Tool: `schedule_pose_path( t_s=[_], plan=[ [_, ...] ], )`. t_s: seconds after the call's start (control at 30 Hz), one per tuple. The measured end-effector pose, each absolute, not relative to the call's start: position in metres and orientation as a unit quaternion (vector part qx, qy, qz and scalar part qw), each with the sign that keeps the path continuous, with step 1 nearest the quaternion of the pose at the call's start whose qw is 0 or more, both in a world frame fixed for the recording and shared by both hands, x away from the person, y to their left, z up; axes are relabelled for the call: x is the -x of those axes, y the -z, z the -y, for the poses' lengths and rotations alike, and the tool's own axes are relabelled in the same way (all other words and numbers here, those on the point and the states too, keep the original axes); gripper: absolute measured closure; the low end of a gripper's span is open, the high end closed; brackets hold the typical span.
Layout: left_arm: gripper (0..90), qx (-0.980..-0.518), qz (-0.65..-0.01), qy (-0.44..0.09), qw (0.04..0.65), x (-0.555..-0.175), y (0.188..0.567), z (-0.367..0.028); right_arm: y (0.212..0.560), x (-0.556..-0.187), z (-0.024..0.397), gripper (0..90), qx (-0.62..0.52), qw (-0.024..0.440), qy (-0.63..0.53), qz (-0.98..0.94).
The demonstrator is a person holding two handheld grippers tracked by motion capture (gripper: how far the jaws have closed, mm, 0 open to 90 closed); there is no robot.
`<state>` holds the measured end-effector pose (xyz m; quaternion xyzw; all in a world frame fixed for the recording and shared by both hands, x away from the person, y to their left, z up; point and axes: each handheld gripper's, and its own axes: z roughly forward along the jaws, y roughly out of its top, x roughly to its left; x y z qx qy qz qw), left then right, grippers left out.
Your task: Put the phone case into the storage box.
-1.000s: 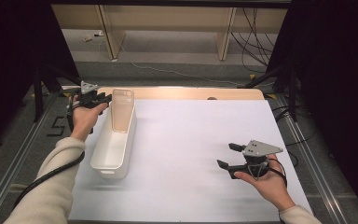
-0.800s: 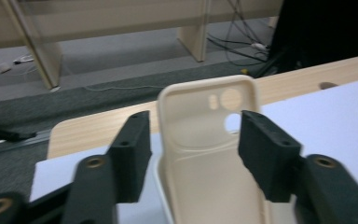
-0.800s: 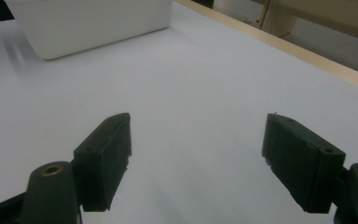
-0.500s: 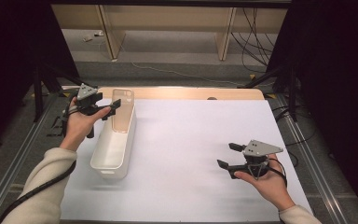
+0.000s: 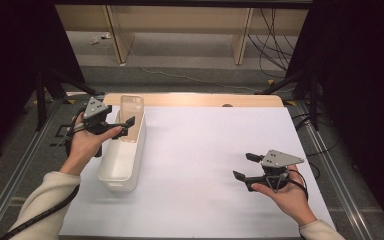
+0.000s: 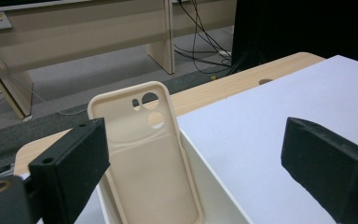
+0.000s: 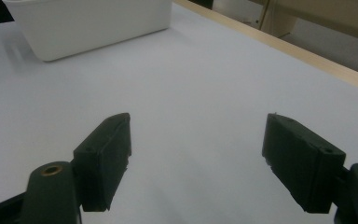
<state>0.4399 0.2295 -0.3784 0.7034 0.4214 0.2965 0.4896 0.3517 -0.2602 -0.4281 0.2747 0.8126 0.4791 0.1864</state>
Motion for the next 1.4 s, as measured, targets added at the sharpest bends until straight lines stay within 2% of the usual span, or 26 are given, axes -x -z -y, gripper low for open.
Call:
schedule_pose_path(
  t_s=[0.4,1.4],
  plan=[
    [2.7,-0.710,-0.419,-0.295,0.484,-0.411,0.381,-0.225,0.427,-0.352,0.260,25.1,-0.275,0.186,-0.481,-0.811],
    [4.8,-0.731,-0.389,-0.271,0.491,-0.370,0.395,-0.204,0.427,-0.352,0.261,25.0,-0.275,0.187,-0.484,-0.809]
  ],
)
